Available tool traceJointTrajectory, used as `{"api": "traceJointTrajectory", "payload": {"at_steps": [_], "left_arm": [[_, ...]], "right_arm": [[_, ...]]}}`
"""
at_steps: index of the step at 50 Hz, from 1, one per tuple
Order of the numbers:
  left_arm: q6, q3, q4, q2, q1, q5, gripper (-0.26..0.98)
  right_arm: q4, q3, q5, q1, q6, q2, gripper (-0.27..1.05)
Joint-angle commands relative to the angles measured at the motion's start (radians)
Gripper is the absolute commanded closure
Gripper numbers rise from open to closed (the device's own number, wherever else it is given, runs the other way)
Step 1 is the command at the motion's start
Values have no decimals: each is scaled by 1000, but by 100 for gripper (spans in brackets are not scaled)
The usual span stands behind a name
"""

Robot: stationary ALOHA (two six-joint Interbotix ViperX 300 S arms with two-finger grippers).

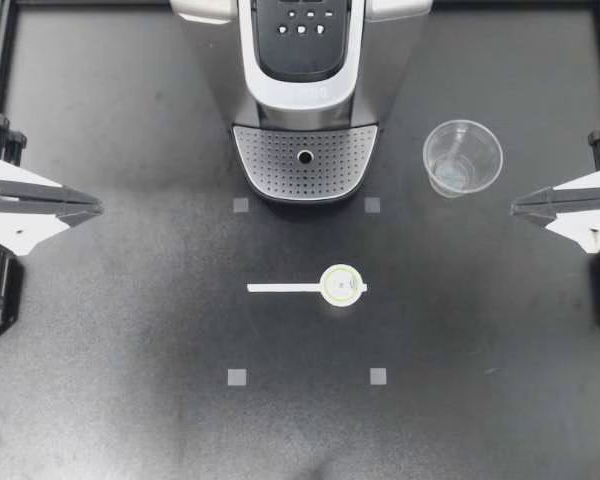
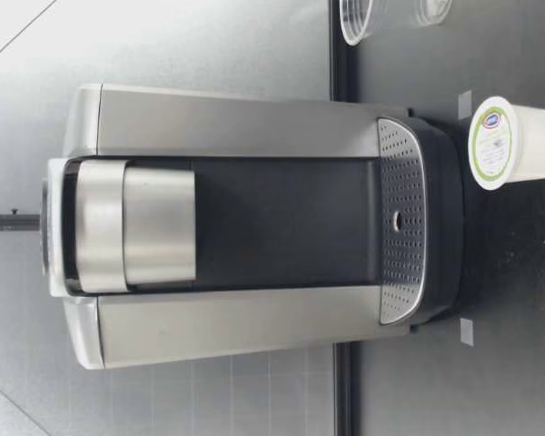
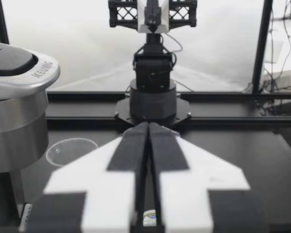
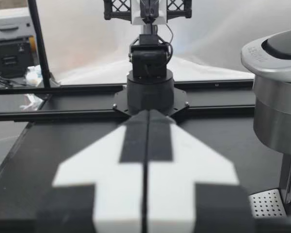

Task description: Place the coffee capsule inside the capsule container, then place the cup onto the center of the cup tray, then push the 'Hot Water' and 'Travel Mug' buttons.

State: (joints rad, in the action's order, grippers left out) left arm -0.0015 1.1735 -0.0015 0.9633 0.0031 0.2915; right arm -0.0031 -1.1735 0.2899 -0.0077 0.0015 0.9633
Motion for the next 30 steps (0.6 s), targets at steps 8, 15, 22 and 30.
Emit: {"api": "traceJointTrajectory", "payload": {"at_steps": [8, 15, 22, 30], "left_arm": [[-6, -31, 5, -81, 18, -14, 61], [-5, -77, 3, -184, 18, -74, 61], [-5, -132, 3, -307, 17, -121, 61], [-2, -218, 5, -469, 18, -187, 61]], "right_arm": [[0, 20, 8, -6, 14, -35, 70], [2, 37, -9, -5, 46, -91, 72], [2, 60, -67, -5, 87, -173, 72], [0, 78, -107, -6, 112, -276, 72]]}}
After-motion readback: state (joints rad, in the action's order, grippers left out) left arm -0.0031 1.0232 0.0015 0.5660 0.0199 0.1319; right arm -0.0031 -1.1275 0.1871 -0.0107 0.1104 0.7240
